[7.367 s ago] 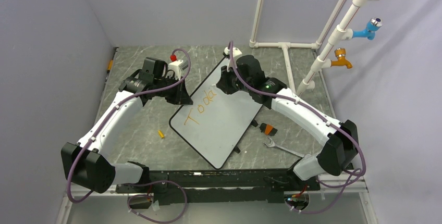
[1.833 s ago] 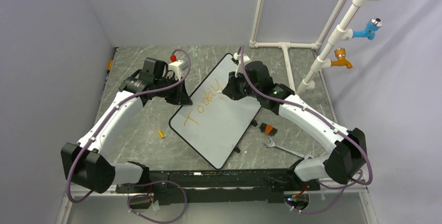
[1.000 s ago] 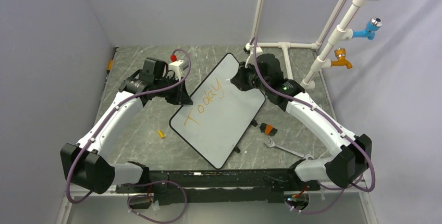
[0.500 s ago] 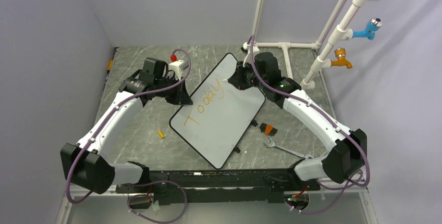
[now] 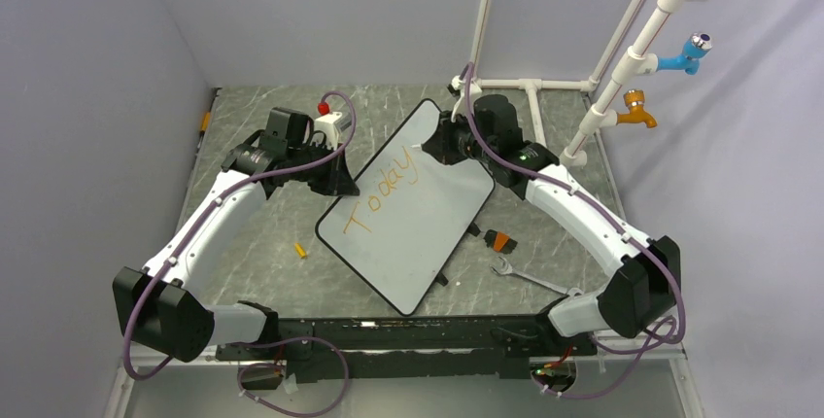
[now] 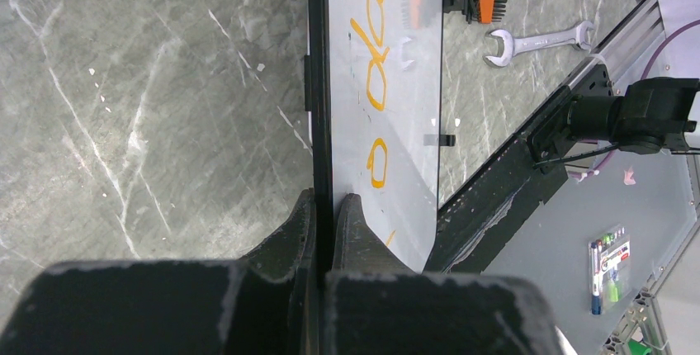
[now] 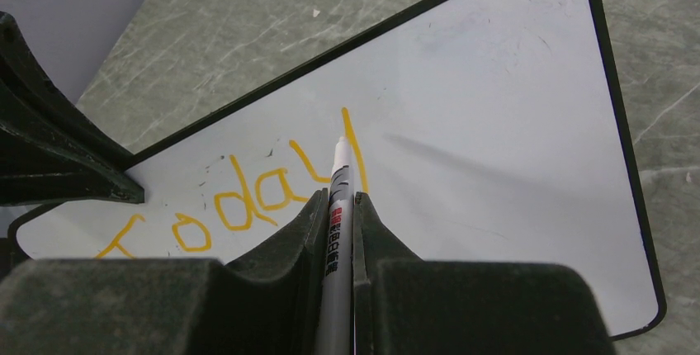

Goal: Write a sentence on the whiteboard

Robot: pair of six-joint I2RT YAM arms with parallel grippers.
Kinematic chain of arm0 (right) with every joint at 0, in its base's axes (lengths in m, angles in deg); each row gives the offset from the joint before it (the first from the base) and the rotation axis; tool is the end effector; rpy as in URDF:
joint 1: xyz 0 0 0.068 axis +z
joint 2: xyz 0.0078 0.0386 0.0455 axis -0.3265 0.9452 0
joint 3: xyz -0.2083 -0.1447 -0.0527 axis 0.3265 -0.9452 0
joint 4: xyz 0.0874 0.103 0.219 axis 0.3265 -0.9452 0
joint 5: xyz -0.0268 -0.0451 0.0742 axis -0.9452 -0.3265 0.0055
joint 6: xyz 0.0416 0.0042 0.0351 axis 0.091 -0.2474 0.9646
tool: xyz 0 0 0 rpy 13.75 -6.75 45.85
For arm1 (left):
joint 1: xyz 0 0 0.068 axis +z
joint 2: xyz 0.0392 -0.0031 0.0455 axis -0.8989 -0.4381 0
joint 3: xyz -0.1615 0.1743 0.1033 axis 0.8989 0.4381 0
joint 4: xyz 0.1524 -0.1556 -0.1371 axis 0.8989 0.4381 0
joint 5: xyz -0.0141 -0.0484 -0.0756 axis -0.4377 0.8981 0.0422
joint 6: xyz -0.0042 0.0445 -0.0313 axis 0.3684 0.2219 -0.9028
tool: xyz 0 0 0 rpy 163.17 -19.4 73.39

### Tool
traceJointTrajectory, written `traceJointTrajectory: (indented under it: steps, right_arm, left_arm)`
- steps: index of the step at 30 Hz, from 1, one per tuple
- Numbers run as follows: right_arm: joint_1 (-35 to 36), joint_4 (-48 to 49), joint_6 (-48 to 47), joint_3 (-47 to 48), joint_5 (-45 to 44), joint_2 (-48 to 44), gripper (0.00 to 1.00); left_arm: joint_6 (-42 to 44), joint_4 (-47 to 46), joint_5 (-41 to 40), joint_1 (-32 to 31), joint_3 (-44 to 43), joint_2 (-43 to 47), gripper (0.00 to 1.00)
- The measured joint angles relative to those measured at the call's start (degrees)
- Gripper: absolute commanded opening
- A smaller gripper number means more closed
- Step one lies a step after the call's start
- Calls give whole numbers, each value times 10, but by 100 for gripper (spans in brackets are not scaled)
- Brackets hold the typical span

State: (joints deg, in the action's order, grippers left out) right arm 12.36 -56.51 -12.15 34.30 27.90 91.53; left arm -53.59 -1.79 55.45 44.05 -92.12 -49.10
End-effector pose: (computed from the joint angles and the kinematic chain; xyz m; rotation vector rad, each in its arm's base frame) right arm 0.2697 0.1743 0.3350 -0.4300 2.0127 0.7384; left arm 0.2428 -0.1077 0.3158 0.4889 2.3793 -0.8607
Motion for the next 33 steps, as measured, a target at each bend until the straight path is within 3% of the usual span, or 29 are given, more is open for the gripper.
traceJointTrajectory:
  steps: [33]
  right_arm:
    - [-12, 21, 2, 71, -17, 95, 0]
  left_arm:
    - [0, 0, 0, 0, 0, 0, 0]
